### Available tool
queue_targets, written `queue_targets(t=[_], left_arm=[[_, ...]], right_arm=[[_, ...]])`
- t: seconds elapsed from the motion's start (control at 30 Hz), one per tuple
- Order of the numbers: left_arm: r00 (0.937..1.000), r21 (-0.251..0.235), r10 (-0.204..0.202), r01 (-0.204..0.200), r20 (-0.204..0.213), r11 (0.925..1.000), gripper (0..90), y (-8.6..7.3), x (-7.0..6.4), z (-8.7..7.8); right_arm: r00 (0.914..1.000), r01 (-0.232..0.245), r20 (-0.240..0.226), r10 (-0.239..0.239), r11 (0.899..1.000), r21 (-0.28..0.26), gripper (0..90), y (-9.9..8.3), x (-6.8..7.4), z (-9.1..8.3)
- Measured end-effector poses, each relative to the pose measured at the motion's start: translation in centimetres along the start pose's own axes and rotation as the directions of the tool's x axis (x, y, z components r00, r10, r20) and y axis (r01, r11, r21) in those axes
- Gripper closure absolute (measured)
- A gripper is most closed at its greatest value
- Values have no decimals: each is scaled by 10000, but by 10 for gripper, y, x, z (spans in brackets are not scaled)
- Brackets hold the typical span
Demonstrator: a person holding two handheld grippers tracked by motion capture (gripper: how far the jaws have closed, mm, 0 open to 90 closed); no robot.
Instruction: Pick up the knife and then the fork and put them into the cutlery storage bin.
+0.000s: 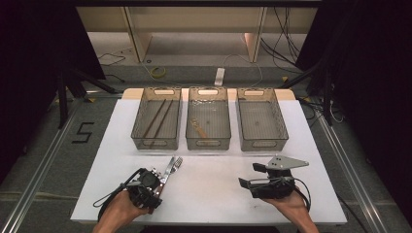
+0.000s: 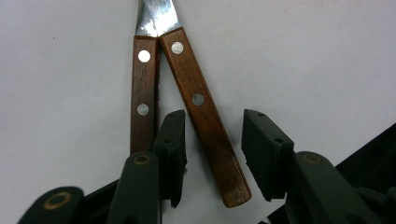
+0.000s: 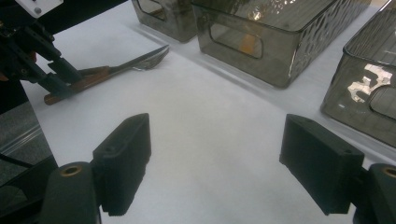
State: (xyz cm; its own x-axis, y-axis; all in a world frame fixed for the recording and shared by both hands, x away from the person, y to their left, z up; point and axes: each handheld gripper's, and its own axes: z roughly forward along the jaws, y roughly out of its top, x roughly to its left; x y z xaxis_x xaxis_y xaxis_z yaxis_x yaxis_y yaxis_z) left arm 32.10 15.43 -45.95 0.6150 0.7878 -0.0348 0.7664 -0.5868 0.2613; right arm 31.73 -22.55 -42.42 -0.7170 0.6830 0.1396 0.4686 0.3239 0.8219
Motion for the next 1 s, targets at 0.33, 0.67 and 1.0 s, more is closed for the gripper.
queue_targets(t=[0.33, 0.67, 1.0], left_arm=[[9999, 298, 134, -134, -5, 9995, 630, 2, 1, 4], [10000, 449, 77, -75, -45, 9990, 661, 5, 2, 5], [9975, 395, -657, 647, 254, 9971, 725, 5, 10, 4]], right_arm=[[10000, -16, -29, 16, 10000, 35, 253, 0, 0, 1], [10000, -30, -34, 30, 10000, 19, 254, 0, -1, 1], [10000, -17, -3, 17, 10000, 42, 256, 0, -1, 1]])
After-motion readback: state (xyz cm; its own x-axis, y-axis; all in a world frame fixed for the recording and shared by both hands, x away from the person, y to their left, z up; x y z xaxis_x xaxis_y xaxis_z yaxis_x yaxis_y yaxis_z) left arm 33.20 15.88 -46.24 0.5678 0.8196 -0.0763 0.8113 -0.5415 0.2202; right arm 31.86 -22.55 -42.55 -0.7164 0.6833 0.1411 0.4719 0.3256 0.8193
